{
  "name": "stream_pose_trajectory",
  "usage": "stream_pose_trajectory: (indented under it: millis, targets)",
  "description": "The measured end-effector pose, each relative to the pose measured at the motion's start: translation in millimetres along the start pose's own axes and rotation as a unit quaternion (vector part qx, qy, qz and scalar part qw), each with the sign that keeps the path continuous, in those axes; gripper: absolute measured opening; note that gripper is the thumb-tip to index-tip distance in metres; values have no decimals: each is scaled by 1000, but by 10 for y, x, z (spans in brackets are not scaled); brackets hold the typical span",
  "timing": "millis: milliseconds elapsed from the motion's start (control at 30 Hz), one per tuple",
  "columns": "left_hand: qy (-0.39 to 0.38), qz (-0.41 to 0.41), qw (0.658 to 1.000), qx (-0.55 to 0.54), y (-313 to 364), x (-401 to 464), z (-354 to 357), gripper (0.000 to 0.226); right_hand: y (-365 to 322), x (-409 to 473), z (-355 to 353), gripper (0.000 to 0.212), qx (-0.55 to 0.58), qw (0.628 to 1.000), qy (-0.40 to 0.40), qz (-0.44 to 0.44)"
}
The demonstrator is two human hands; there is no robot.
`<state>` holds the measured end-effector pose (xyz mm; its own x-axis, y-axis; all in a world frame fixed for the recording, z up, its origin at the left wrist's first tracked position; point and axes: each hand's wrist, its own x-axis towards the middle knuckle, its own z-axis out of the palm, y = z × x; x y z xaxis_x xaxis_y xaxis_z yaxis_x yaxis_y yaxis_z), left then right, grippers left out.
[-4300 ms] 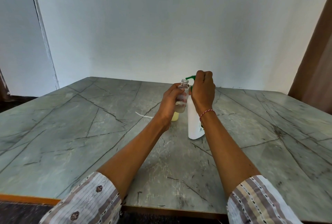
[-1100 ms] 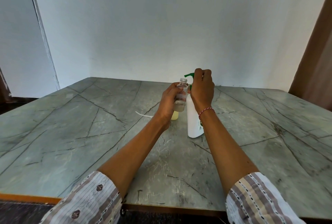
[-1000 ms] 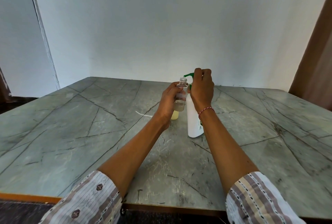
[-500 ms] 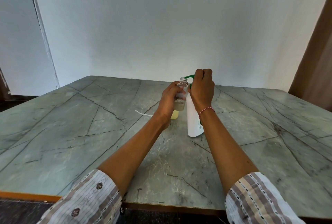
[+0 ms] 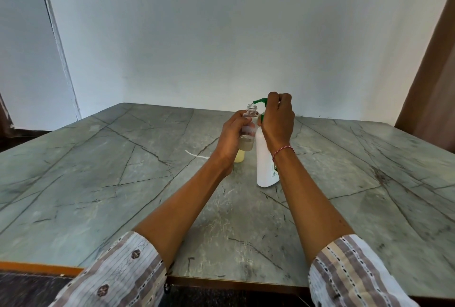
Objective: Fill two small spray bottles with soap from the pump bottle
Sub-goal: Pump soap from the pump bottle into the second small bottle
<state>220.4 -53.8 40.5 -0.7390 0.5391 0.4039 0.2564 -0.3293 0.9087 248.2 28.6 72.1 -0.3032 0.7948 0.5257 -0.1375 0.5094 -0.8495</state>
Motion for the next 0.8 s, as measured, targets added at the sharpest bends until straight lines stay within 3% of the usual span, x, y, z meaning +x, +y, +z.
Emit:
stream_pose_trajectory:
  millis: [433,533,667,800]
  targets:
    - [0,-2,1000,11,-14,-2,-17,20,16,-7,-25,15,-26,999,-25,-21]
    - [-1,-5,1000,13,-16,-2,-8,20,46,-3,-52,29,-59,996,-51,-34]
    - [-1,-8,1000,12,-15,-7,5,19,8,12,6,41,-58,998,0,-16]
    - [0,-5,1000,8,-2,-7,5,21,13,24,-4,33,-55,998,-21,-32]
